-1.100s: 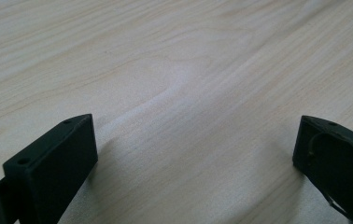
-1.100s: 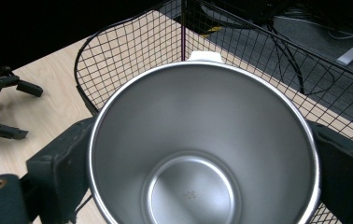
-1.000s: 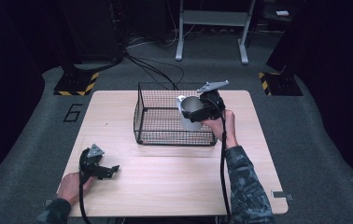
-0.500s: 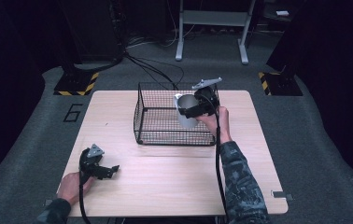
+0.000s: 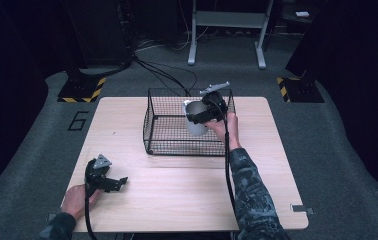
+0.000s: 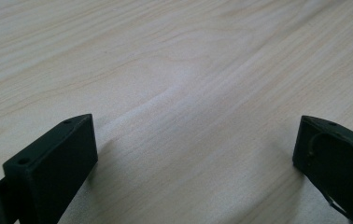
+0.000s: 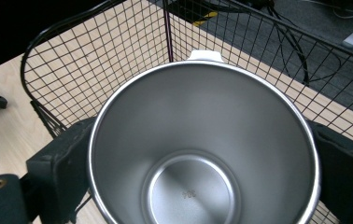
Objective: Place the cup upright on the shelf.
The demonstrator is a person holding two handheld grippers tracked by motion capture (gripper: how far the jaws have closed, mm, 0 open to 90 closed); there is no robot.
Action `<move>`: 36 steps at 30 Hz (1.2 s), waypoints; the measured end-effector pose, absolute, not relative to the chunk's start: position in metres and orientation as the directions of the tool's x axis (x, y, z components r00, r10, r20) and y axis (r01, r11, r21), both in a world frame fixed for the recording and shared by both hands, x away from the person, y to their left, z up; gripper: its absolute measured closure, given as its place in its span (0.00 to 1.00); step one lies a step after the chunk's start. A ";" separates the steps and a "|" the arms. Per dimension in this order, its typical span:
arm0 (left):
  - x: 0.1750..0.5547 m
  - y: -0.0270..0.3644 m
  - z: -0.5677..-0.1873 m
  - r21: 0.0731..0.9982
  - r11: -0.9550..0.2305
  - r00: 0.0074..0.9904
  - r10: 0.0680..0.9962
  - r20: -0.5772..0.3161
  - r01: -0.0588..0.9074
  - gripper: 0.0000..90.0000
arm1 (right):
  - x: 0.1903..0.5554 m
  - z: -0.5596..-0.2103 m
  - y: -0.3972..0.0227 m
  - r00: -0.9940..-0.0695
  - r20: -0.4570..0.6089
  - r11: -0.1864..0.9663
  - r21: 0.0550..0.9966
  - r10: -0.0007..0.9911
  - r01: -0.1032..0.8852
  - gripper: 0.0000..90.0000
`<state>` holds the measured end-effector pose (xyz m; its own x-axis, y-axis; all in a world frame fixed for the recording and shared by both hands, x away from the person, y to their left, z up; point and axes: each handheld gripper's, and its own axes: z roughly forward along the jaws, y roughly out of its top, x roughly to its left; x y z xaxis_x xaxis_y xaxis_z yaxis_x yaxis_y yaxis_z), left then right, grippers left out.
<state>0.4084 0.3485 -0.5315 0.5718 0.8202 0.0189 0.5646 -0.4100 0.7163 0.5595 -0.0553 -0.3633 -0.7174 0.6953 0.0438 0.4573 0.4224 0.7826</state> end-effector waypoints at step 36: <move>0.408 0.349 -0.531 0.716 -0.410 0.572 0.820 0.019 0.565 0.00 | 0.586 -0.410 -0.035 -0.706 0.097 0.463 0.692 0.701 0.554 0.06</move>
